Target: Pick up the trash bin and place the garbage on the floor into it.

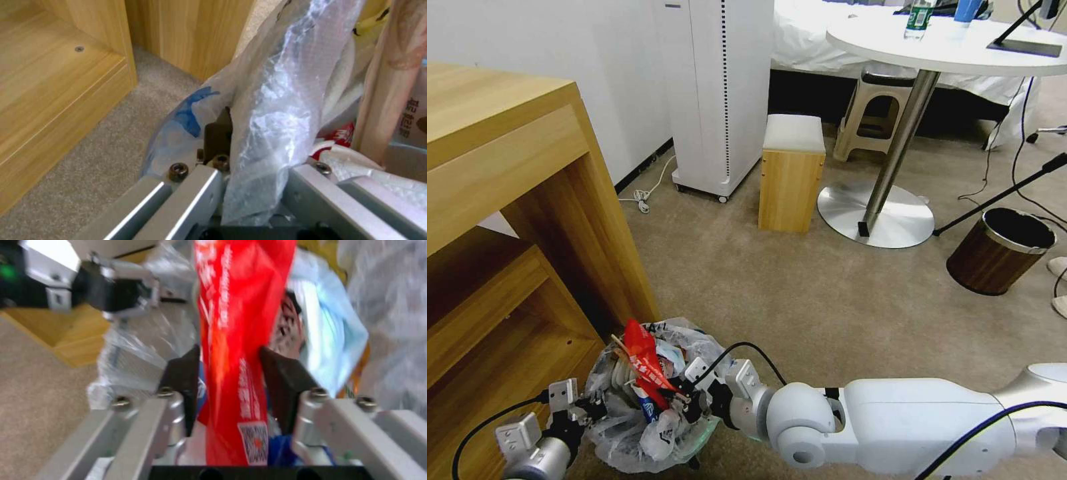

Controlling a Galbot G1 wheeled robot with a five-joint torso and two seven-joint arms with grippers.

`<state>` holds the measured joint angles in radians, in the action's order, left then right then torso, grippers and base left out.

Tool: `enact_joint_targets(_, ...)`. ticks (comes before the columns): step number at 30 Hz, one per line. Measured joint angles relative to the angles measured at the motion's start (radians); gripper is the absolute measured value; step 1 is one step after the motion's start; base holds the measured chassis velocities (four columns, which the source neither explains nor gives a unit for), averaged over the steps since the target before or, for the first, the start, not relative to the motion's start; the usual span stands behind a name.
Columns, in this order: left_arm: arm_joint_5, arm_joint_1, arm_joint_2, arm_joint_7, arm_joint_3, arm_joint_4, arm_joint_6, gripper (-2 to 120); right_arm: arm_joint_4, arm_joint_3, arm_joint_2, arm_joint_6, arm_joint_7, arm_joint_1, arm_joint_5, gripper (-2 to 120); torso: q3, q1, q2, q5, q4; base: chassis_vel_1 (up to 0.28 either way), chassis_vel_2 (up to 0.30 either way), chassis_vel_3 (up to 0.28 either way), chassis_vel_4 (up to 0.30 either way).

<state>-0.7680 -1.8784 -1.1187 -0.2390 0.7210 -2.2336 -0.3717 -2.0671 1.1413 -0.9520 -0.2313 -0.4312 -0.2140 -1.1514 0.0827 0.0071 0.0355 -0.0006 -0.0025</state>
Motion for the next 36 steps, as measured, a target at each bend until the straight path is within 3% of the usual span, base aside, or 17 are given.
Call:
enact_joint_targets(13, 0.007, -0.02, -0.002, 0.003, 0.013, -0.011, 0.0, 0, -0.048, -0.026, 0.012, 0.015, 0.007, 0.006, 0.005, 89, 0.0, 0.0, 0.0, 0.0, 0.0, 0.0, 0.0, 0.0, 0.0)
enact_joint_targets(22, 0.01, -0.022, -0.005, 0.003, 0.016, -0.011, 0.0, 0, -0.057, -0.125, 0.008, 0.124, 0.093, -0.015, 0.054, 97, 0.0, 0.0, 0.0, 0.0, 0.0, 0.0, 0.0, 0.0, 0.0)
enact_joint_targets(26, 0.01, -0.021, -0.008, 0.004, 0.017, -0.009, 0.0, 0, -0.038, -0.229, 0.008, 0.213, 0.152, -0.041, 0.105, 98, 0.0, 0.0, 0.0, 0.0, 0.0001, 0.0, 0.0, 0.0, 0.0)
enact_joint_targets(29, 0.009, -0.017, -0.01, 0.004, 0.018, -0.006, 0.0, 0, -0.028, -0.412, 0.025, 0.255, 0.183, -0.099, 0.129, 97, 0.0, 0.0, 0.0, 0.0001, 0.0, 0.0, 0.0, 0.0, 0.0)
enact_joint_targets(31, 0.009, -0.016, -0.01, 0.004, 0.018, -0.005, 0.0, 0, -0.027, -0.438, 0.028, 0.258, 0.186, -0.105, 0.13, 97, 0.0, 0.0, 0.0, 0.0001, -0.0001, 0.0, 0.0, 0.0, 0.0)
enact_joint_targets(32, 0.008, -0.014, -0.01, 0.004, 0.018, -0.003, 0.0, 0, -0.027, -0.528, 0.039, 0.266, 0.189, -0.127, 0.126, 97, 0.0, 0.0, 0.0, 0.0002, 0.0, 0.0, 0.0, 0.0, 0.0)
enact_joint_targets(33, 0.008, -0.014, -0.01, 0.004, 0.018, -0.003, 0.0, 0, -0.027, -0.528, 0.039, 0.266, 0.189, -0.127, 0.126, 97, 0.0, 0.0, 0.0, 0.0002, 0.0, 0.0, 0.0, 0.0, 0.0)
enact_joint_targets(35, 0.006, -0.01, -0.011, 0.004, 0.018, -0.003, 0.0, 0, -0.026, -0.655, 0.05, 0.27, 0.183, -0.157, 0.105, 98, 0.0, 0.0, 0.0, 0.0001, 0.0, 0.0, 0.0, 0.0, 0.0)
enact_joint_targets(36, 0.006, -0.01, -0.011, 0.004, 0.018, -0.003, 0.0, 0, -0.026, -0.655, 0.05, 0.27, 0.183, -0.157, 0.105, 98, 0.0, 0.0, 0.0, 0.0001, 0.0, 0.0, 0.0, 0.0, 0.0)
